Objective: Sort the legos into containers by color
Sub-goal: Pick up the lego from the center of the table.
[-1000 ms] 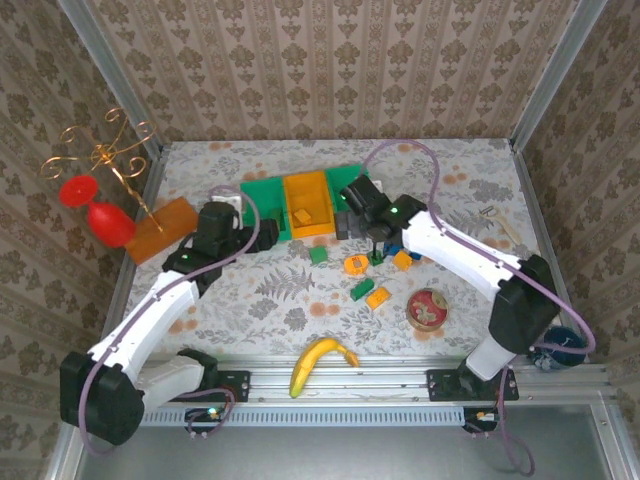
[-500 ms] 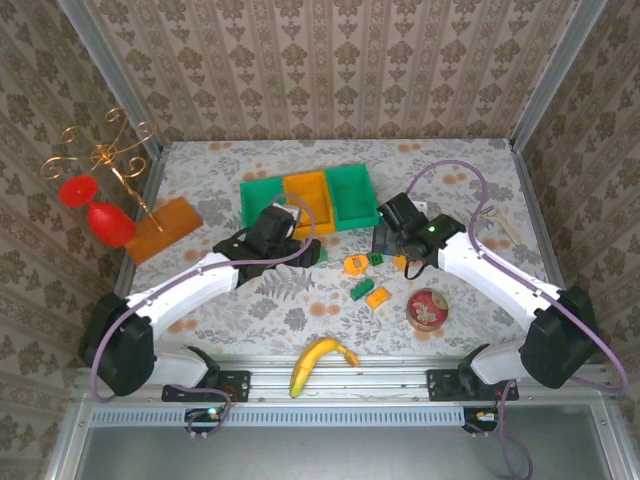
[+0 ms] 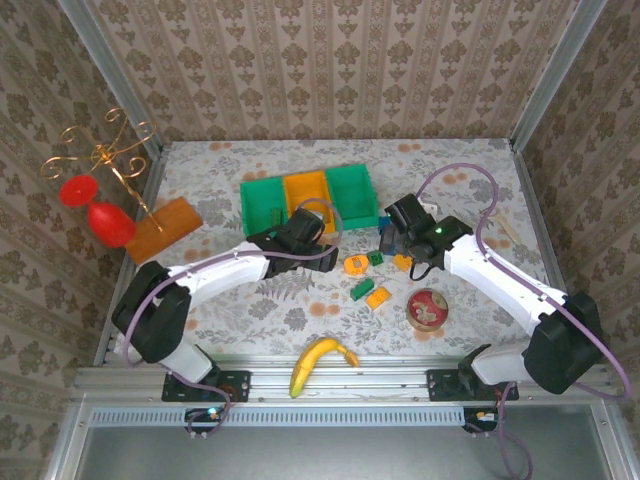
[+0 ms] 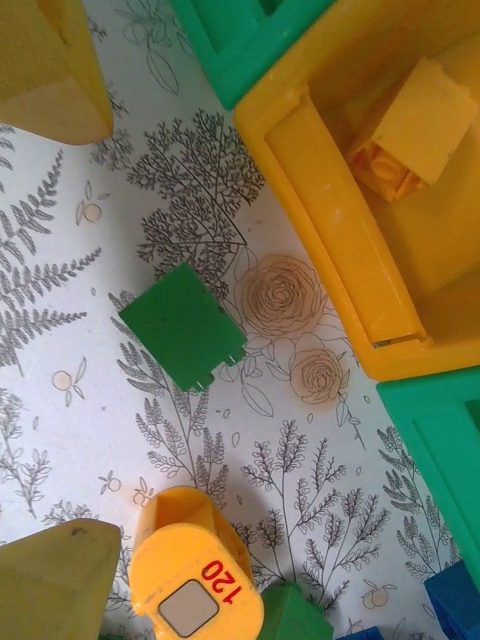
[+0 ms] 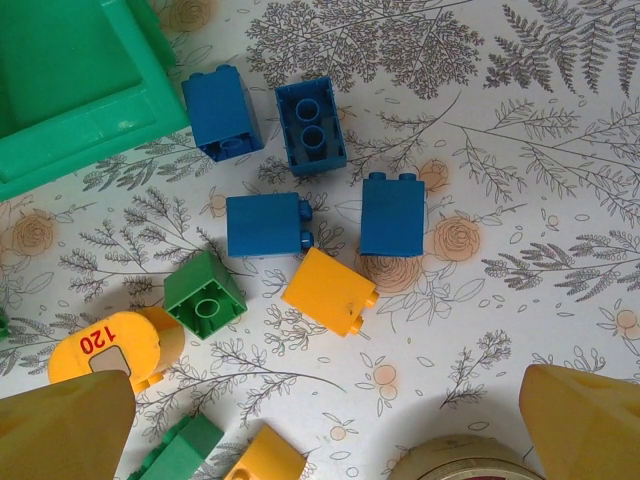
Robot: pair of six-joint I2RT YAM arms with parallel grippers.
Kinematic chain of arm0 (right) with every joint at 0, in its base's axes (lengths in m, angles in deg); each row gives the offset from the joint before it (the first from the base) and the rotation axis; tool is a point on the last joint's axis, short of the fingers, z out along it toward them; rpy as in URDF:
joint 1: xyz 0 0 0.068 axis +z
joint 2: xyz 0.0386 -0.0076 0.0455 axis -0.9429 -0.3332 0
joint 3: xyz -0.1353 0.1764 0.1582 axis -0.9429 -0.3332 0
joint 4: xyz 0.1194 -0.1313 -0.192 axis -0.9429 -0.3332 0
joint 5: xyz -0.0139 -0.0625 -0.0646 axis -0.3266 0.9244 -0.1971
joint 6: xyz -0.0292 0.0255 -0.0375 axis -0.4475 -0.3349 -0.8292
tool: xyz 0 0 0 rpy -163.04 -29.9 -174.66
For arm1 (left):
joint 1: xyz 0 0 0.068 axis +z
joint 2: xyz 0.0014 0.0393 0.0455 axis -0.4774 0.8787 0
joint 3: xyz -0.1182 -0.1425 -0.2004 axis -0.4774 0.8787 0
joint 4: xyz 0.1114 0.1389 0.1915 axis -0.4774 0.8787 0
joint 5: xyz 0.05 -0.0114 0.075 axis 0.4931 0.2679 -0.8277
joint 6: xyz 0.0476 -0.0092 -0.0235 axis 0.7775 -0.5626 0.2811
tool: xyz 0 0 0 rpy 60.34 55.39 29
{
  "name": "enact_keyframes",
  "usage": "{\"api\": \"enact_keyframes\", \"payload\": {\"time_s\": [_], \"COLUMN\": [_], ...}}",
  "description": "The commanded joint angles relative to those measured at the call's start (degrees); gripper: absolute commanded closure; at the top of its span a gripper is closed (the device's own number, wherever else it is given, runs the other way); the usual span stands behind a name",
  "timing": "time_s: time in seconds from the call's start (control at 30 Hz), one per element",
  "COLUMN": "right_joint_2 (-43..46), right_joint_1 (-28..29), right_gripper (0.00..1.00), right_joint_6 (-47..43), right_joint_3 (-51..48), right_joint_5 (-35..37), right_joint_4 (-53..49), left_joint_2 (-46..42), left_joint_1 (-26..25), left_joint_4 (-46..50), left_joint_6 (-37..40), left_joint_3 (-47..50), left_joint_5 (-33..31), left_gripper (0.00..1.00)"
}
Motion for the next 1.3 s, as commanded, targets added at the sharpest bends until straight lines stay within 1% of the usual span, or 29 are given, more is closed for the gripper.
{"api": "enact_keyframes", "payload": {"time_s": [0.0,0.23,0.47,0.77,0.97,1.27], "right_joint_2": [0.54,0.60,1.14,0.86,0.73,0.68], "right_joint_1": [-0.45,-0.72,-0.90,-1.08,-1.17,-1.26], "right_gripper": [0.00,0.00,0.00,0.00,0.00,0.00], "right_joint_6": [1.70,1.70,1.61,1.70,1.89,2.14], "right_joint_3": [-0.64,-0.84,-1.07,-1.51,-1.90,-2.08], "right_joint_5": [2.03,2.22,2.27,2.15,2.18,1.95], "right_joint_4": [-1.55,-1.63,-1.32,-0.80,-0.79,-0.36], "left_joint_2": [2.06,6.83,10.77,14.74,15.96,15.19], "left_joint_1": [-0.97,-1.28,-1.50,-1.53,-1.88,-3.59], "left_joint_4": [0.31,1.19,2.87,2.25,1.98,2.39], "left_joint_6": [-1.93,-3.10,-3.39,-2.86,-2.68,-2.64], "left_joint_3": [-2.69,-5.20,-7.43,-9.27,-9.59,-9.09], "left_joint_5": [-1.60,-3.28,-5.81,-4.26,-2.68,-1.74], "left_gripper": [0.04,0.12,0.16,0.19,0.24,0.32]}}
